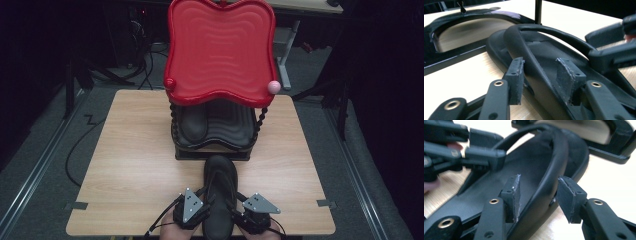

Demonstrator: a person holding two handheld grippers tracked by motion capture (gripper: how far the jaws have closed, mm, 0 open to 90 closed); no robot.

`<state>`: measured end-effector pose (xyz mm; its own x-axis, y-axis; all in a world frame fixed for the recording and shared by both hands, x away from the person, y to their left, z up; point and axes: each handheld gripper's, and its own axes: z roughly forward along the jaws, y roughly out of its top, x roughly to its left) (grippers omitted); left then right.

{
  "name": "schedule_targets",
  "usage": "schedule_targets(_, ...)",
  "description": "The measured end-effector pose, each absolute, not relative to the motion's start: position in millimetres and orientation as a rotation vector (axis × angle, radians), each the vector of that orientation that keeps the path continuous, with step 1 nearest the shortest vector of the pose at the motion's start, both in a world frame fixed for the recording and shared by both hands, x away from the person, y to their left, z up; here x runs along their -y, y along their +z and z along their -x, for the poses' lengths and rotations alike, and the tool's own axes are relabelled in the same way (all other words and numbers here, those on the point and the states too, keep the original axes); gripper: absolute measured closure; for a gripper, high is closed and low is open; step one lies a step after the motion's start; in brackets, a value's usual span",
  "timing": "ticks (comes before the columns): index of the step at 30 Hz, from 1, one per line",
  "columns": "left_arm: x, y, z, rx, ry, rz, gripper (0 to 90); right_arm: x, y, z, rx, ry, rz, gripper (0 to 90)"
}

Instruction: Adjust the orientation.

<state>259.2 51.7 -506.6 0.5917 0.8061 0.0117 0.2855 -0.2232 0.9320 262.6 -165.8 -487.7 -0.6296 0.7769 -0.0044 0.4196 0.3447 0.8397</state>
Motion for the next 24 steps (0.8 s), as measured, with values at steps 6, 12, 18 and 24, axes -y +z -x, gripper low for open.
schedule_targets(6, -54, -506, -262, -0.911, 0.598, -1.786, 66.5, 167, -493, -270, -2.230, 1.211, -1.095, 60.0)
schedule_targets(12, -50, -505, -260, -0.920, 0.627, -1.775, 72.9, 170, -492, -273, -2.254, 1.230, -1.088, 67.7)
schedule_targets(18, -49, -503, -257, -0.913, 0.631, -1.759, 74.9, 172, -492, -271, -2.229, 1.221, -1.059, 73.2)
schedule_targets(24, -48, -492, -246, -0.871, 0.647, -1.712, 74.8, 178, -482, -261, -2.182, 1.274, -1.028, 73.7)
